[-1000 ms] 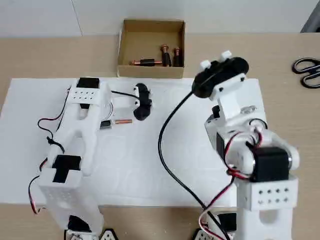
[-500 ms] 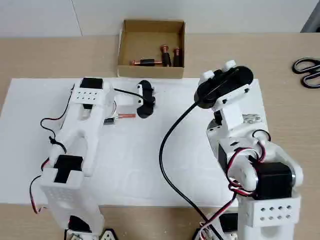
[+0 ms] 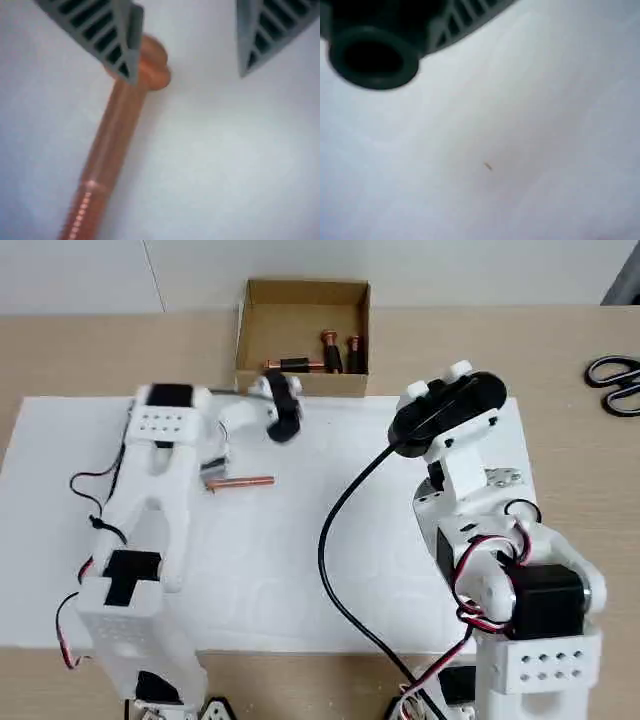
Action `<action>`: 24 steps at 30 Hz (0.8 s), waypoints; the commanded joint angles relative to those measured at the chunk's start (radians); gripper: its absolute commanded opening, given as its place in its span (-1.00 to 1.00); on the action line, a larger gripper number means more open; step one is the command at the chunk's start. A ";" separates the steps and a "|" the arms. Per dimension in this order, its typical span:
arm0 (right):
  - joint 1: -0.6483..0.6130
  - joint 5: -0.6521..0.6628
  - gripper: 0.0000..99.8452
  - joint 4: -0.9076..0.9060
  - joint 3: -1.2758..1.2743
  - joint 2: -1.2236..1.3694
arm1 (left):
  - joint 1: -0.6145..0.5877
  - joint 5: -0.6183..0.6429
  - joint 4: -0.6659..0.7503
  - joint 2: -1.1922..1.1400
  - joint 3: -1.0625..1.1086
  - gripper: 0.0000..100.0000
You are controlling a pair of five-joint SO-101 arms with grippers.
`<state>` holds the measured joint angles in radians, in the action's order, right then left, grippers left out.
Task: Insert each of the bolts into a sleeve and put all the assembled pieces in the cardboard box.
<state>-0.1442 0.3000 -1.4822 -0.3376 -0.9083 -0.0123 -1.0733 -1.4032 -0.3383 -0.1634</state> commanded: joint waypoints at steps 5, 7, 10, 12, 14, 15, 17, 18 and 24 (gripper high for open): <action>0.008 -0.008 -0.99 0.007 0.008 -0.019 | 0.017 0.252 -0.267 0.017 -0.242 -0.75; 0.008 -0.008 -0.99 0.007 0.008 -0.019 | 0.026 0.356 -0.321 0.017 -0.268 -0.75; 0.007 -0.008 -0.99 0.008 0.009 -0.019 | 0.037 0.522 -0.350 0.018 -0.289 -0.75; 0.005 -0.008 -0.99 0.008 0.009 -0.019 | 0.037 0.658 -0.348 0.018 -0.289 -0.75; 0.005 -0.008 -0.99 0.008 0.009 -0.019 | 0.035 0.804 -0.348 0.018 -0.289 -0.75; 0.005 -0.008 -0.99 0.008 0.009 -0.019 | 0.031 0.876 -0.348 0.018 -0.289 -0.75; 0.005 -0.008 -0.99 0.008 0.009 -0.019 | 0.028 0.999 -0.348 0.020 -0.289 -0.75; 0.005 -0.009 -0.99 0.008 0.009 -0.019 | 0.028 1.043 -0.348 0.020 -0.291 -0.75; 0.008 -0.009 -0.99 0.004 0.009 -0.021 | 0.037 1.226 -0.347 0.161 -0.289 -0.75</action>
<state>-0.1442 0.3000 -1.4822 -0.3376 -0.9083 0.0199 0.0514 -1.7315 -0.2969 -0.4104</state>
